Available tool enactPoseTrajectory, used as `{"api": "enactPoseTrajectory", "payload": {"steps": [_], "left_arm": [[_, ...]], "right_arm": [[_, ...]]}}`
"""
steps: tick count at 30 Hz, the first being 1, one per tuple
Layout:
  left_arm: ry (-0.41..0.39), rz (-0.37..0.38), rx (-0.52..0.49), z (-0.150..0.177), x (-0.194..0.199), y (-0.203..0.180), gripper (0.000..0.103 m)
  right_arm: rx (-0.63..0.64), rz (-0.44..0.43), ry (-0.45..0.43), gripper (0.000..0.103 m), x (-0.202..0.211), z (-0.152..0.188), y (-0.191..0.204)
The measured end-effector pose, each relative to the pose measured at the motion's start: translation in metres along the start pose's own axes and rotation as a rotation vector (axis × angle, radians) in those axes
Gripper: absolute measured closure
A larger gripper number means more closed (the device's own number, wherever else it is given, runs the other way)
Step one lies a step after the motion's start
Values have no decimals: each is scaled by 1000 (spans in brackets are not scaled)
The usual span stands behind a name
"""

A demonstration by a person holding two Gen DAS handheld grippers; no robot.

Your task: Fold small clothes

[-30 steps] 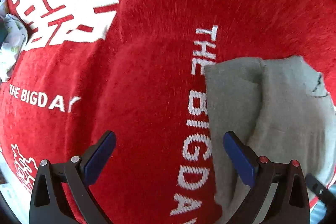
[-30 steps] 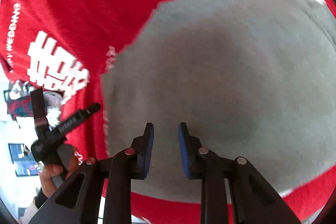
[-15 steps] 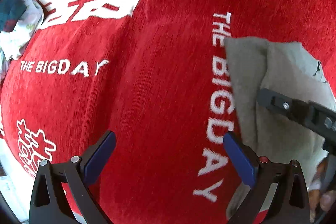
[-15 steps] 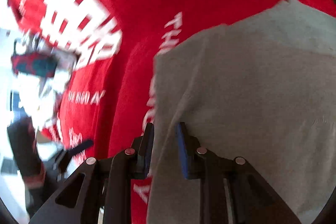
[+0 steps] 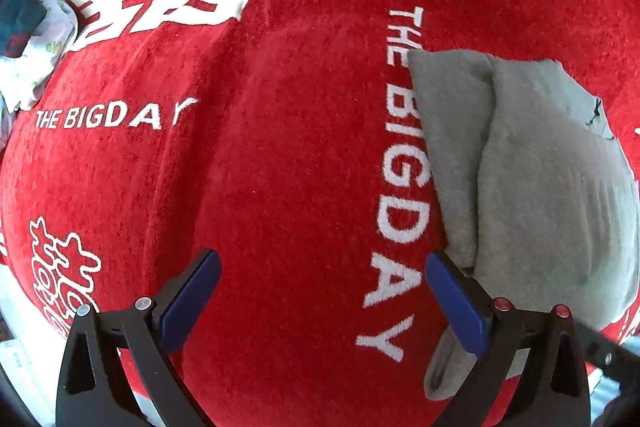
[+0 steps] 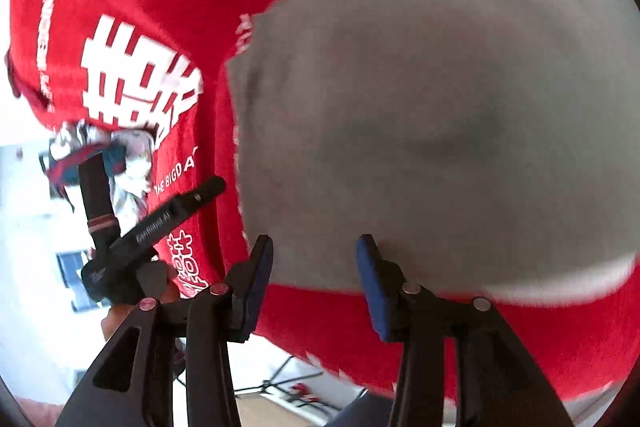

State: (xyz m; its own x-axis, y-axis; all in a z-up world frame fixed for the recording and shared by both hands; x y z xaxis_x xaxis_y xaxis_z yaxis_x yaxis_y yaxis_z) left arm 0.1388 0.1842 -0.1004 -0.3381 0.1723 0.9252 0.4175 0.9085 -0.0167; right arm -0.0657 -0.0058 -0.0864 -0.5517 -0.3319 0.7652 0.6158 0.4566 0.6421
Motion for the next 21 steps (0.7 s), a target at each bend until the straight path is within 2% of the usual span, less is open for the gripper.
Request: {"api": "enactPoseTrajectory", "payload": {"steps": [1,2,12,21], "left_arm": [[2,1,-3,0,-1,-2,1],[4,3,-4,1,-1,-4,1],[21,31,-33,7,0,-27,1],[52,213,98,5,-2,-27,1]], "right_arm": [[-23,0,-5,43,3,4,-6],[-46,3,-12,42,6,8,-13],[-282,-54,-90,36,12,20,-50],[-441,-149,-177,33,-11,13,-48]]}}
Point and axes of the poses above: each gripper's, at about its wrist camera, not at the fingertips, and x roughly against the way its jaws point, y to its left, z to its underside, the point moved 4 cm from there along -x, roughly the way its jaws point, and after that the axes turned 15 degrees about -y, right-handed, at the moved point
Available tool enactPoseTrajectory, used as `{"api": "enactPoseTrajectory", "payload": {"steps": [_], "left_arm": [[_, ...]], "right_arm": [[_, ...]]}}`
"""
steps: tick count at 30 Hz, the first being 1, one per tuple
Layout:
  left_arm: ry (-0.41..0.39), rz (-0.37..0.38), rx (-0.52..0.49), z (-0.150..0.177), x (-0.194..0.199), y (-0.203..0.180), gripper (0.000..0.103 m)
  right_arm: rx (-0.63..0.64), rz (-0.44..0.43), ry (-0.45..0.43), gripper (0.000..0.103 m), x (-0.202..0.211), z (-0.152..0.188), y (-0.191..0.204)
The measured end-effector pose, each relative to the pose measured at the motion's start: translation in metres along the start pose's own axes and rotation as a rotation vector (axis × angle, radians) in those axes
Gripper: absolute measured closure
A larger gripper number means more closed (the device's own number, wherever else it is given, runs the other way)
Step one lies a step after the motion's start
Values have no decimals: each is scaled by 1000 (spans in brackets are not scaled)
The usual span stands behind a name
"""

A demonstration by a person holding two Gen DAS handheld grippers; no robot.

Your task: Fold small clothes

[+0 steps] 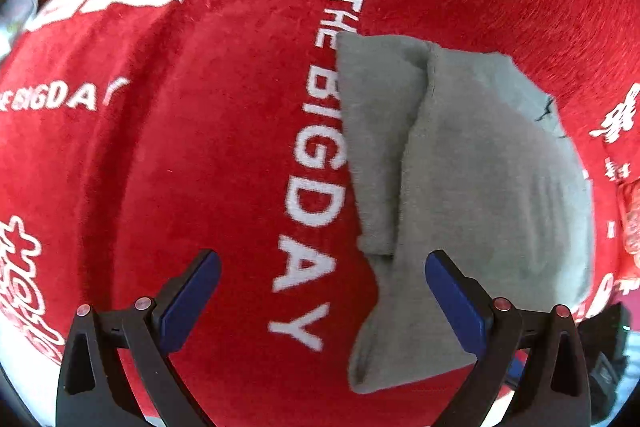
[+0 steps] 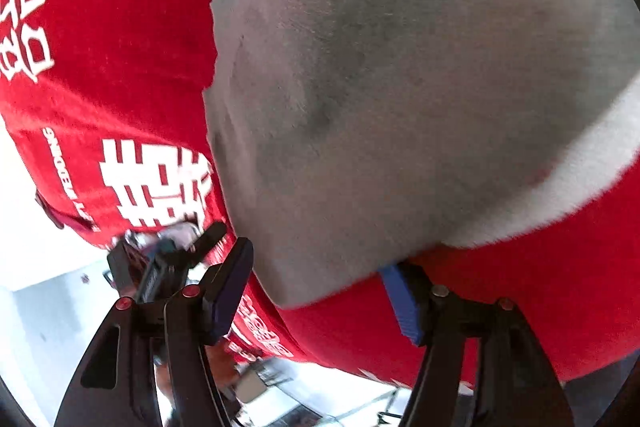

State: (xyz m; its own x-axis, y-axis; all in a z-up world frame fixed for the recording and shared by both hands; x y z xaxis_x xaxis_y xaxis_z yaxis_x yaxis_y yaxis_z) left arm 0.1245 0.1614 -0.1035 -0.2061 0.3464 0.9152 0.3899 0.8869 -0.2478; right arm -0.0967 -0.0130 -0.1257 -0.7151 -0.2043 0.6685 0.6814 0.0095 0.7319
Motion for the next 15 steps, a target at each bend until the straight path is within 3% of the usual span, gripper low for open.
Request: {"api": "enactPoseTrajectory", "payload": {"steps": [2,3,4,5,11,15], "left_arm": [[14,26,10,0,-3,-3,1],[20,38,11,1,-4,-4,1],[27,53,12,1,-6,-7,1],[32,66,14,1,-8,-8,1],[86,191,92,-2,-21,-22,1],[123,324,159,-17,-35,-44,1]], "right_arm": [[-42,-20,-3,37,-7,-2,4],[-54,-31,1,45,-9,-4,7],[-60,-40,7,77,-10,-5,9],[-63,-55,18,90,-11,-7,11],[41,-213,27,94,16,-27,56],[122,-220,58,94,21,-27,71]]}}
Point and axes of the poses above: each gripper's, at about its wrist camera, not at the fingertips, and x roughly against the way its jaws point, y to its left, z to its underside, the point moved 4 cm from there along -x, roughly the way its jaws point, and after that the axes turned 15 degrees about -y, right-handed, at the moved point
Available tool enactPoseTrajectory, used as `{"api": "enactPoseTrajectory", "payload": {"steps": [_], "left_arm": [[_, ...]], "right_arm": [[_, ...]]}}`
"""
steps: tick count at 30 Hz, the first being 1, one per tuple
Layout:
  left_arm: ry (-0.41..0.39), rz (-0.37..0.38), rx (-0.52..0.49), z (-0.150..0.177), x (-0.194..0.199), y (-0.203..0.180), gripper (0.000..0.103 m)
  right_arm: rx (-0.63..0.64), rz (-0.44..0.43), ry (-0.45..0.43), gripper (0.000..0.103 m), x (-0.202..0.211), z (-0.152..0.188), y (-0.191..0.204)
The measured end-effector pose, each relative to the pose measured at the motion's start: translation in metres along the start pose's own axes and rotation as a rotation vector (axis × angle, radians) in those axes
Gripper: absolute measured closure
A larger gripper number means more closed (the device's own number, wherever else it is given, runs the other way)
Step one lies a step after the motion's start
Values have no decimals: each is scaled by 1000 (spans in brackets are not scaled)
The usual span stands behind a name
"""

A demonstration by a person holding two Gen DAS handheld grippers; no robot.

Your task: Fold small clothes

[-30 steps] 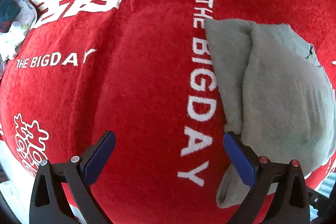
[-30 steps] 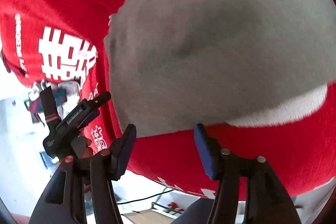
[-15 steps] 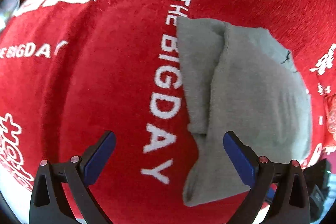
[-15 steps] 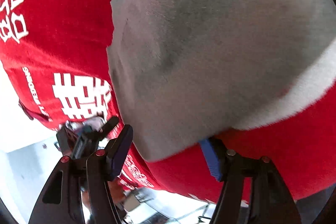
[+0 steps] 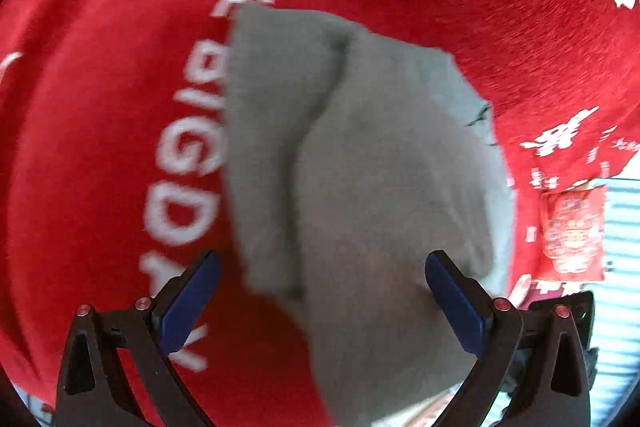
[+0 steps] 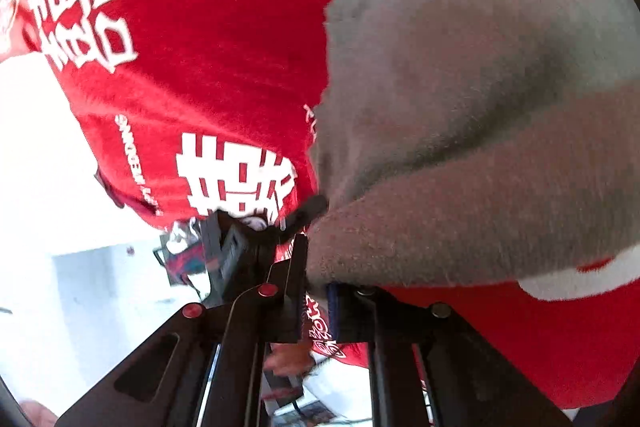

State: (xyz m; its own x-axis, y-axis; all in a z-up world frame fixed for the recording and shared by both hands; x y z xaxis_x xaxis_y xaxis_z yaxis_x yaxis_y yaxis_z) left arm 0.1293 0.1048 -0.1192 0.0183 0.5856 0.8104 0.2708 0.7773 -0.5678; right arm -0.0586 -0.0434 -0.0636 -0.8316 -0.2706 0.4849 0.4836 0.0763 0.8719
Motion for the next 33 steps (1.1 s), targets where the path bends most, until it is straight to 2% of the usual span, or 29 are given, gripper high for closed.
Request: {"api": "enactPoseTrajectory", "payload": {"steps": [3,5,6,7,9,12,13,14,15,16,17,18,19,20,21,22,26,29,33], "left_arm": [[-5,33,-17,-11,-13,-19,1],[-18,36,-46,-16,-19,-36,5],[-21,38,-73,-16,-22,-45,19],[-18,28,-96,-16,-25,-49,37],[-4,-35,-162,-14,-35,-56,58],[-11,-99,-206,-11,-40,-57,60],[-18,-113,-211,-10,-40,-56,60],[-21,-123,-210,-10,-40,-56,59],[-23,-136,-204,-10,-40,-55,55],[-19,-144,-187,-11,-42,-54,48],[-17,-143,-173,-12,-43,-54,46],[-21,-146,-162,-12,-42,-53,46],[-28,-154,-157,-13,-42,-54,46],[-34,-160,-161,-13,-42,-55,46],[-40,-168,-173,-12,-42,-57,54],[-52,-179,-194,-12,-46,-61,72],[-72,-177,-196,-12,-43,-67,78],[-108,-171,-209,-14,-30,-78,78],[-168,-115,-248,-19,-6,-118,79]], "right_arm": [[43,35,39,94,-2,5,-3],[73,78,75,94,-2,10,-9],[96,113,109,94,-2,14,-13],[123,147,144,93,1,16,-19],[180,216,199,89,6,18,-22],[276,261,217,83,21,7,-17],[305,267,205,69,27,-1,-13],[329,278,183,49,31,-12,-9],[355,292,150,46,34,-25,-5],[371,300,127,47,35,-36,-3],[389,318,103,50,33,-49,-1],[414,339,73,73,29,-64,0],[437,358,59,99,24,-73,0],[475,395,48,99,15,-85,0],[503,418,40,100,8,-92,-1],[533,428,47,99,-3,-99,-3],[572,473,184,100,-33,-92,-32],[585,434,189,100,-32,-93,-31],[478,360,214,100,-15,-105,-38]]}}
Point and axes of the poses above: each gripper's, at about its wrist camera, not at the fingertips, and x roughly against the way its jaws point, y to its left, z to its underside, the point moved 4 cm from there along -x, roughly the way its jaws point, and after that the axes turned 15 degrees about -y, right-handed, at the moved point
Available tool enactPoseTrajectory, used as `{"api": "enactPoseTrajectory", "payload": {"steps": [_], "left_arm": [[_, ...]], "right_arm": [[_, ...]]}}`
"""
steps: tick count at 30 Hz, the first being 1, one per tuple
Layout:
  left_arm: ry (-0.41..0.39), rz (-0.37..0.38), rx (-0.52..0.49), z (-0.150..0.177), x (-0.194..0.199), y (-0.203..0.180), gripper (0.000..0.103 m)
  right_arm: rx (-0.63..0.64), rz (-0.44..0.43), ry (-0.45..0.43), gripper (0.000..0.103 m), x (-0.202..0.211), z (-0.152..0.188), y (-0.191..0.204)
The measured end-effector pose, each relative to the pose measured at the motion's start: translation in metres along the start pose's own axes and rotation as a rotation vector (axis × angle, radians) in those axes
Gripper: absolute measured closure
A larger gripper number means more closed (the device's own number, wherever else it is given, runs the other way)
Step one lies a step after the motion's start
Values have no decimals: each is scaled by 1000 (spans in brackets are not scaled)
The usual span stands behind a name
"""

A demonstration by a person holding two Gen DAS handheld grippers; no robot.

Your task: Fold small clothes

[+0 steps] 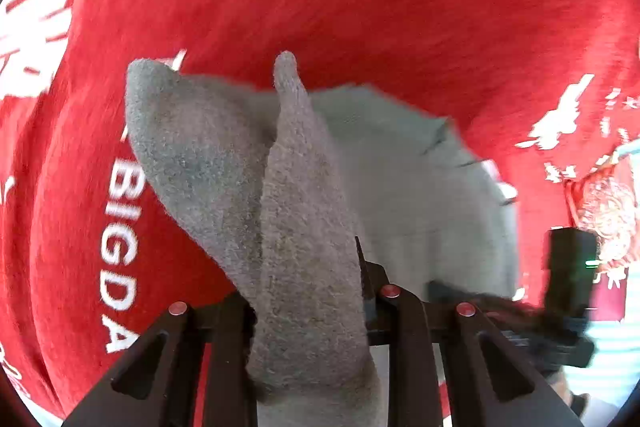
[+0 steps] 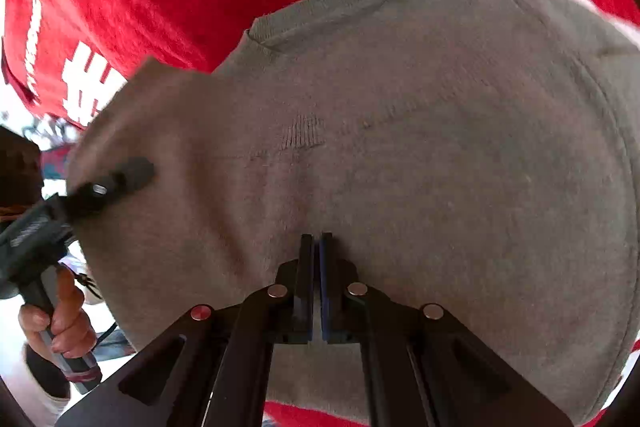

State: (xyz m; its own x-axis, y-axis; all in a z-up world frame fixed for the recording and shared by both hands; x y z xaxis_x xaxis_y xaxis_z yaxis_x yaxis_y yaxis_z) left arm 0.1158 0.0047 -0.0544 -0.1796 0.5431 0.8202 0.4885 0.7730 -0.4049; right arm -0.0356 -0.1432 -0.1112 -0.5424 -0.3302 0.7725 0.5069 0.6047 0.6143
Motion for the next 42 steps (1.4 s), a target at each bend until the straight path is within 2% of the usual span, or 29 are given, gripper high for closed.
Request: {"api": "enactPoseTrajectory", "payload": {"steps": [4,7,10,12,14,17,18,20,21,22,25,27,28,29,30,31,32,34,36,39,42], "left_arm": [[-50,45,-122,-18,13,-67,79],[-50,96,-221,-20,8,-128,79],[-30,117,-329,-11,-13,-182,79],[14,120,-393,5,-38,-217,78],[40,106,-439,22,-64,-238,78],[99,32,-487,49,-103,-259,78],[112,6,-505,57,-113,-264,75],[117,-29,-550,69,-119,-266,74],[107,-43,-571,72,-117,-268,72],[97,-41,-589,74,-113,-271,61],[56,45,-585,73,-90,-284,36],[15,63,-604,69,-71,-290,21],[-7,69,-600,62,-63,-290,20],[-27,74,-588,58,-54,-289,20],[-45,71,-569,51,-47,-285,20],[-65,57,-537,42,-38,-275,20],[-75,40,-513,35,-34,-266,20],[-95,-26,-454,20,-25,-237,20],[-93,-117,-386,7,-23,-195,20],[-46,-207,-304,6,-30,-147,20],[0,-277,-262,16,-40,-112,20]], "right_arm": [[-52,-44,-51,99,38,-10,-23],[-120,-55,-102,99,73,-17,-55],[-205,-70,-138,99,99,-20,-93],[-265,-66,-142,99,104,-19,-121],[-322,-67,-133,96,103,-15,-142],[-394,-90,-128,96,100,-8,-164],[-408,-103,-131,96,100,-6,-167],[-429,-123,-137,96,100,-4,-172],[-435,-128,-138,96,101,-3,-176],[-444,-132,-139,96,102,-4,-179],[-487,-157,-149,95,97,-11,-181],[-522,-181,-167,95,97,-5,-181],[-549,-202,-180,94,100,-6,-184],[-588,-233,-196,83,105,-5,-190],[-635,-267,-208,69,108,-5,-196],[-688,-296,-221,40,113,-6,-204],[-738,-349,-247,31,122,-9,-213],[-812,-442,-275,31,127,-11,-222],[-829,-477,-263,31,126,-15,-224],[-722,-423,-192,31,127,-27,-219],[-532,-285,-93,31,114,-43,-194]]}}
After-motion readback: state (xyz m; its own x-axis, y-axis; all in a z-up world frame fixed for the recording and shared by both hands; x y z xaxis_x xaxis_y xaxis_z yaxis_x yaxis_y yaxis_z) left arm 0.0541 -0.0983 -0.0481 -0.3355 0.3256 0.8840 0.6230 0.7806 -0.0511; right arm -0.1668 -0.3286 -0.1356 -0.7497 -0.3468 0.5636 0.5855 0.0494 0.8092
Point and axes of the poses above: each gripper's, at about its wrist camera, not at the fingertips, and x roughly against the way its jaws point, y to its left, z to its underside, the point moved 4 cm from there along -x, roughly the way its jaws point, and after that the axes turned 15 degrees about -y, right-handed, at the moved point
